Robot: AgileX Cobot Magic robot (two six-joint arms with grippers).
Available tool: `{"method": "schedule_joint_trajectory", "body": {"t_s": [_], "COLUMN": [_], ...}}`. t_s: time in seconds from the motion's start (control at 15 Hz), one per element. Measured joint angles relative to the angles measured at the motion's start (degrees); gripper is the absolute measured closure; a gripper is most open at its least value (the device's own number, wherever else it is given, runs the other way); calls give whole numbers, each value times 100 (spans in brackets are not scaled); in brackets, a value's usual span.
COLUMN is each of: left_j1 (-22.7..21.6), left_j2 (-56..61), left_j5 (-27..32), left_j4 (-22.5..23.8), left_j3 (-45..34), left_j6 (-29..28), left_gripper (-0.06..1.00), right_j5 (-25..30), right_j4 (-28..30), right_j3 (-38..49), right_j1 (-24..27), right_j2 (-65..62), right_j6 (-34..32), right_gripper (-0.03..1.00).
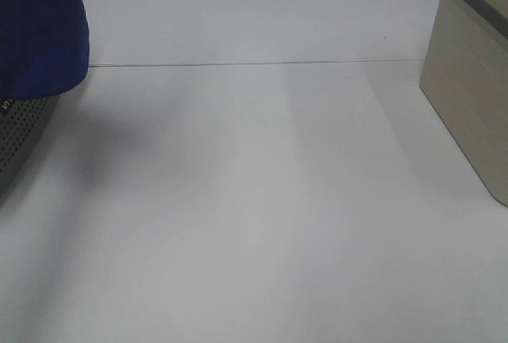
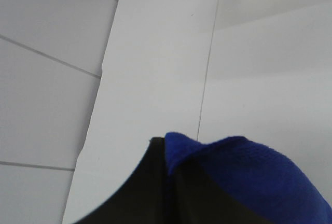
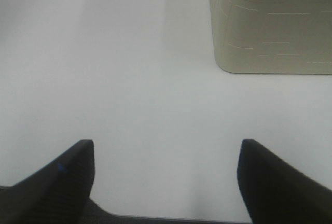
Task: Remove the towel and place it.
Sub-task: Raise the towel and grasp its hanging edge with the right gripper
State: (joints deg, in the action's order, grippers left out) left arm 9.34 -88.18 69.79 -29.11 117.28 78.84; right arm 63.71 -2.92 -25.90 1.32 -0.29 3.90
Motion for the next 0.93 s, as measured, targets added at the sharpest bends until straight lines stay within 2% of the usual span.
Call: {"method": "schedule_joint_trajectory", "body": {"t_s": [0.2, 0.33, 0.4, 0.53, 0.67, 0.73, 0.87, 0.93], "left_j1": [510, 716, 814, 997, 1278, 1358, 1633, 1799], "left_j2": [0, 0, 0, 0, 0, 0, -6, -34], "left_j5": [0, 0, 0, -23, -115, -155, -327, -487], "left_j4": [327, 567, 596, 607, 619, 619, 619, 619], "left_j3": [0, 0, 0, 0, 0, 0, 0, 0], "left_j6": [52, 115, 195, 372, 539, 573, 659, 676], "left_gripper": [94, 94, 94, 94, 94, 94, 94, 94], "right_j5": [-178, -1083, -1816, -2716, -3478, -3547, -3438, -3088], "right_j4": [-103, -596, -1117, -2040, -3478, -3953, -6050, -7047], "right_j3": [-57, -120, -138, -138, -138, -138, -138, -138], "right_j1": [0, 0, 0, 0, 0, 0, 0, 0], "right_j2": [0, 69, 435, 1215, 2286, 2504, 3558, 4102], "right_j6": [23, 327, 670, 1518, 3146, 3575, 5976, 7294], "right_gripper": [22, 22, 22, 22, 23, 24, 27, 28]}}
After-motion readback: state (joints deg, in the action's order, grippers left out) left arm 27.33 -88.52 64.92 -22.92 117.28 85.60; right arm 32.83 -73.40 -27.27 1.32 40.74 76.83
